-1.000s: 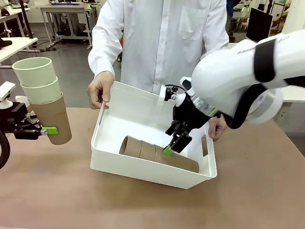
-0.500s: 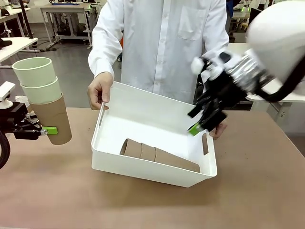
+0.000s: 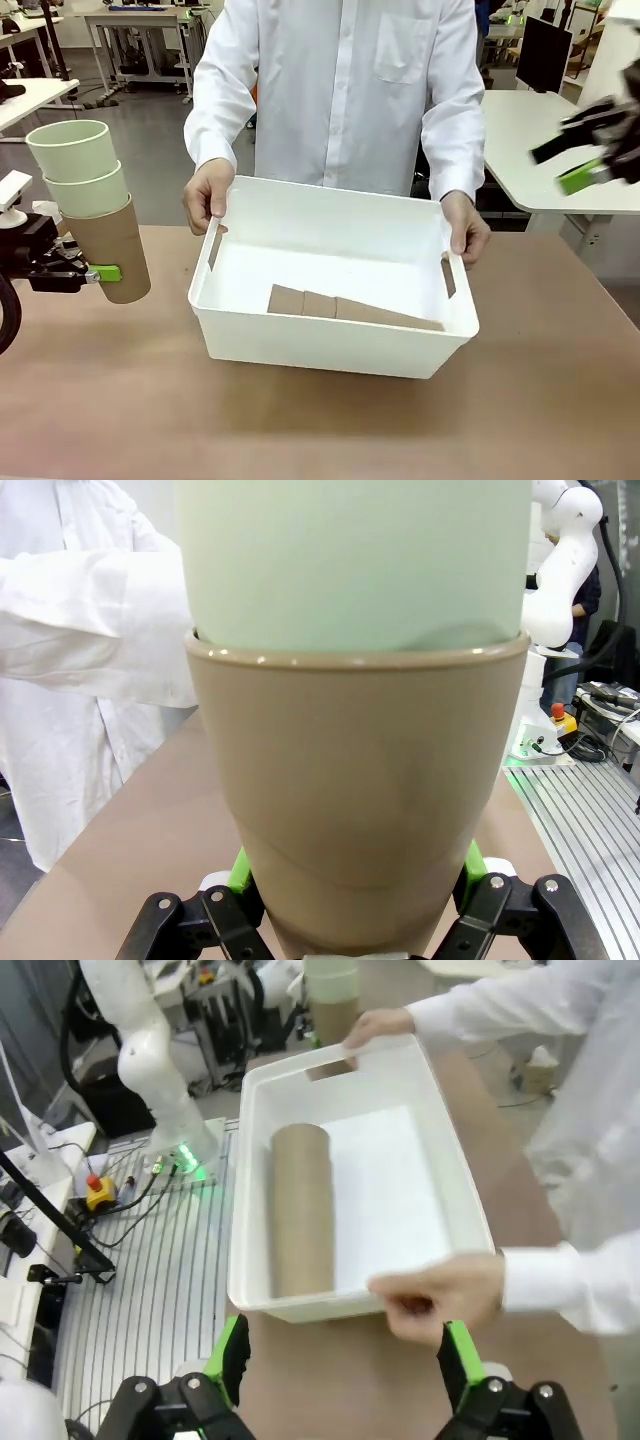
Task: Stack the cups and store them in the basket.
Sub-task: Place the stack of Reusable plastic cups into the Pantry Basket.
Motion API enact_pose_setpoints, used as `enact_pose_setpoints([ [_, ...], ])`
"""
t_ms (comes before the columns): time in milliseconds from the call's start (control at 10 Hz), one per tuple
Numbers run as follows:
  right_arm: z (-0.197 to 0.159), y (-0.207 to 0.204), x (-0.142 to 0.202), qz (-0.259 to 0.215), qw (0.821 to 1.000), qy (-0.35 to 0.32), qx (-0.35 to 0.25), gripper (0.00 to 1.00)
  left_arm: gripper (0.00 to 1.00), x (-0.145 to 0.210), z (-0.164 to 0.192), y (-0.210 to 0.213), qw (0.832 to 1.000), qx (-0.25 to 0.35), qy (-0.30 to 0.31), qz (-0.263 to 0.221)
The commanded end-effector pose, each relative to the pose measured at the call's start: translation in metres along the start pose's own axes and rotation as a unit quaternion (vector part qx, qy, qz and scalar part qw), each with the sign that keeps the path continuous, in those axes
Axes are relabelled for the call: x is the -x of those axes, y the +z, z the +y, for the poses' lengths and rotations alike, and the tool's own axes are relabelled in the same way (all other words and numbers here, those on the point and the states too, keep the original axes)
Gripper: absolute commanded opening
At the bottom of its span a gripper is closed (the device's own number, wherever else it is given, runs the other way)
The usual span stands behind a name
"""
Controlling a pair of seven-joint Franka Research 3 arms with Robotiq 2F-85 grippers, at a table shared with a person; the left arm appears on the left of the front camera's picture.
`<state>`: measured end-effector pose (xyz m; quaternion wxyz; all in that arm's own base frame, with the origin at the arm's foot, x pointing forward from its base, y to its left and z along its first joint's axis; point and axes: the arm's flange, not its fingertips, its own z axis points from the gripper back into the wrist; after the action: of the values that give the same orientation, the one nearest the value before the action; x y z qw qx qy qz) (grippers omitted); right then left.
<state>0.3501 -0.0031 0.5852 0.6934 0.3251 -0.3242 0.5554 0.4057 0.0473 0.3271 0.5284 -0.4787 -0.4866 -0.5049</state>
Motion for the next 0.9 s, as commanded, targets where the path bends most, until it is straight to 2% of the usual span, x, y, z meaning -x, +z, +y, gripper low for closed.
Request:
enact_pose_setpoints([
  [0,-0.041,0.020,0.022,-0.014,1.000,0.008,-0.002,1.00,0.84,-0.005,0.000,0.000,1.000,0.000,-0.005,-0.005],
  [200,-0.050,0.039,0.066,-0.011,1.000,0.012,0.004,1.00,0.84,-0.005,0.000,0.000,1.000,0.000,-0.005,-0.005],
  [300,-0.058,0.038,0.074,-0.007,1.000,0.022,0.018,1.00,0.84,-0.005,0.000,0.000,1.000,0.000,-0.005,-0.005],
  [400,-0.059,0.031,0.083,-0.036,0.999,0.029,-0.003,1.00,0.84,-0.005,0.000,0.000,1.000,0.000,-0.005,-0.005],
  [500,-0.051,0.040,0.076,-0.009,1.000,0.001,0.017,1.00,0.84,-0.005,0.000,0.000,1.000,0.000,-0.005,-0.005],
  [800,-0.051,0.040,0.076,-0.009,1.000,0.001,0.017,1.00,0.84,-0.005,0.000,0.000,1.000,0.000,-0.005,-0.005],
])
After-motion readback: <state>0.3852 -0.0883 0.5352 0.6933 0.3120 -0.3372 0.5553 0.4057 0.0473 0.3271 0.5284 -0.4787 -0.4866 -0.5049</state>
